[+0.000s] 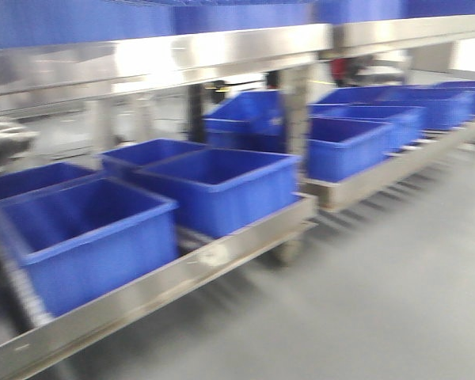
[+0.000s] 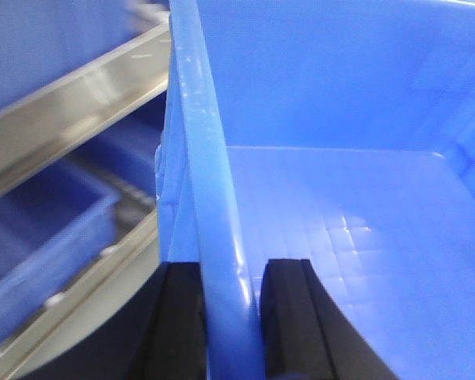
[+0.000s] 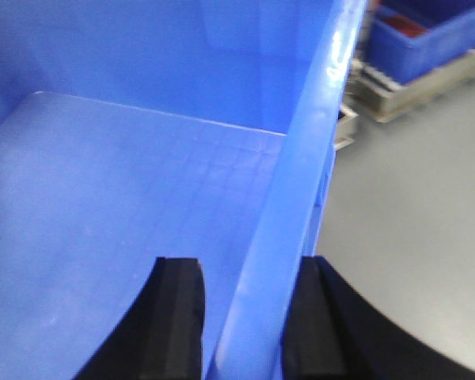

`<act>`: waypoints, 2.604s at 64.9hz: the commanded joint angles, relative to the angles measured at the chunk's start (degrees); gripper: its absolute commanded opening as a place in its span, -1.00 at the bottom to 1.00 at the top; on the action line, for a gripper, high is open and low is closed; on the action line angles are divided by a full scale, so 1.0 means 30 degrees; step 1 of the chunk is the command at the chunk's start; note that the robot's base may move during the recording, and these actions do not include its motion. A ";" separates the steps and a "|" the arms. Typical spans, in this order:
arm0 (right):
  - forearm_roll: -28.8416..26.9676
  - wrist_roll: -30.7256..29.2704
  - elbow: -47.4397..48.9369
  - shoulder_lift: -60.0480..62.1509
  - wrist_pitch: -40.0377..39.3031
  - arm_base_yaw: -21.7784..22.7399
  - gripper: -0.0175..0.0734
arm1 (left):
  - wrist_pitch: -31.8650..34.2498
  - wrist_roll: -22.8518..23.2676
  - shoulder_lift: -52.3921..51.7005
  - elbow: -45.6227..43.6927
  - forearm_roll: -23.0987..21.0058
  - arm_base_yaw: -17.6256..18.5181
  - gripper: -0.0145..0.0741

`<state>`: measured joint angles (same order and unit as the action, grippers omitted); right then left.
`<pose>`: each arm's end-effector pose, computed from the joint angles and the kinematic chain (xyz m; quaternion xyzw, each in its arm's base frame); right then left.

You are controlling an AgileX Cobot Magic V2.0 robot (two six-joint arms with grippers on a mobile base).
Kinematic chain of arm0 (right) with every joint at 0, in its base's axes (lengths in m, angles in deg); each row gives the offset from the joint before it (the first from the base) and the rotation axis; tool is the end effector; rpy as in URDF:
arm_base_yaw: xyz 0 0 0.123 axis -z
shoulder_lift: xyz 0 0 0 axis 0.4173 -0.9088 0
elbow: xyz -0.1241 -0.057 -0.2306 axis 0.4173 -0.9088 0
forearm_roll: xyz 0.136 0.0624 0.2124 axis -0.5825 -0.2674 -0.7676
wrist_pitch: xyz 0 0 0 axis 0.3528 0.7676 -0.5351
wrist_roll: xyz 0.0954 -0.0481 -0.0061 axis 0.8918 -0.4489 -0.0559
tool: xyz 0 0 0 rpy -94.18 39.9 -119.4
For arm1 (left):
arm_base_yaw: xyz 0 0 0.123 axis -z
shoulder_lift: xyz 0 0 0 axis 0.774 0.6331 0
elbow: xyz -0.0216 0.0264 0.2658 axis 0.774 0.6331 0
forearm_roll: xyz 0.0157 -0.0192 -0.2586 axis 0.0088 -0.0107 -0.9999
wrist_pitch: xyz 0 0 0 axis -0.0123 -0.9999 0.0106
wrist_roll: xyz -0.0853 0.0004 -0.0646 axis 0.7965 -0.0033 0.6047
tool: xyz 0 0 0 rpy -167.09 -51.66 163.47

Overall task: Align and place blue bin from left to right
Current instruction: 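Hold the bin with both grippers while the base backs away, then carry the bin with both grippers across the floor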

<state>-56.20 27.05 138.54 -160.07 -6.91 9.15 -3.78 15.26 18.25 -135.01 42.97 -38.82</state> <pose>0.3432 0.0945 0.4697 -0.0467 0.8800 0.0986 0.4622 0.3532 -0.0857 0.4724 0.0415 0.8613 -0.1389 0.4869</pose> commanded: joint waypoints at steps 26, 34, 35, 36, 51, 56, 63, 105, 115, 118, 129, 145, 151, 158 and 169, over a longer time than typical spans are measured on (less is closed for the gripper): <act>-0.0138 0.0248 0.0194 0.0232 -0.1752 0.0022 -0.77 | 0.1505 -0.0265 -0.0485 -0.0338 -0.1402 0.0162 -0.92; -0.0138 0.0248 0.0194 0.0232 -0.1752 0.0022 -0.77 | 0.1505 -0.0265 -0.0485 -0.0338 -0.1402 0.0162 -0.92; -0.0138 0.0248 0.0194 0.0232 -0.1752 0.0022 -0.77 | 0.1505 -0.0265 -0.0485 -0.0338 -0.1402 0.0162 -0.92; -0.0138 0.0248 0.0194 0.0232 -0.1752 0.0022 -0.77 | 0.1505 -0.0265 -0.0485 -0.0338 -0.1402 0.0162 -0.92; -0.0138 0.0248 0.0194 0.0232 -0.1752 0.0022 -0.77 | 0.1505 -0.0265 -0.0485 -0.0338 -0.1402 0.0162 -0.92; -0.0138 0.0248 0.0194 0.0232 -0.1752 0.0022 -0.77 | 0.1505 -0.0265 -0.0485 -0.0338 -0.1402 0.0162 -0.92; -0.0138 0.0248 0.0194 0.0232 -0.1752 0.0022 -0.77 | 0.1505 -0.0265 -0.0485 -0.0338 -0.1402 0.0162 -0.92; -0.0138 0.0248 0.0194 0.0232 -0.1752 0.0022 -0.77 | 0.1505 -0.0265 -0.0485 -0.0338 -0.1402 0.0162 -0.92; -0.0138 0.0248 0.0194 0.0232 -0.1752 0.0022 -0.77 | 0.1505 -0.0265 -0.0485 -0.0338 -0.1402 0.0162 -0.92; -0.0138 0.0248 0.0194 0.0232 -0.1752 0.0022 -0.77 | 0.1505 -0.0265 -0.0485 -0.0338 -0.1402 0.0162 -0.92; -0.0138 0.0248 0.0194 0.0232 -0.1752 0.0022 -0.77 | 0.1505 -0.0265 -0.0485 -0.0338 -0.1402 0.0162 -0.92; -0.0138 0.0248 0.0194 0.0232 -0.1752 0.0022 -0.77 | 0.1505 -0.0265 -0.0485 -0.0338 -0.1402 0.0162 -0.92; -0.0138 0.0248 0.0194 0.0232 -0.1752 0.0022 -0.77 | 0.1505 -0.0265 -0.0485 -0.0338 -0.1402 0.0162 -0.92; -0.0138 0.0248 0.0194 0.0232 -0.1752 0.0022 -0.77 | 0.1544 -0.0265 -0.0489 -0.0338 -0.1402 0.0162 -0.92; -0.0138 0.0248 0.0194 0.0232 -0.1752 0.0022 -0.77 | 0.1544 -0.0265 -0.0489 -0.0338 -0.1402 0.0162 -0.92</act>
<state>-56.09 27.14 138.54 -160.07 -6.91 9.15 -3.50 15.26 18.25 -135.01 42.75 -38.82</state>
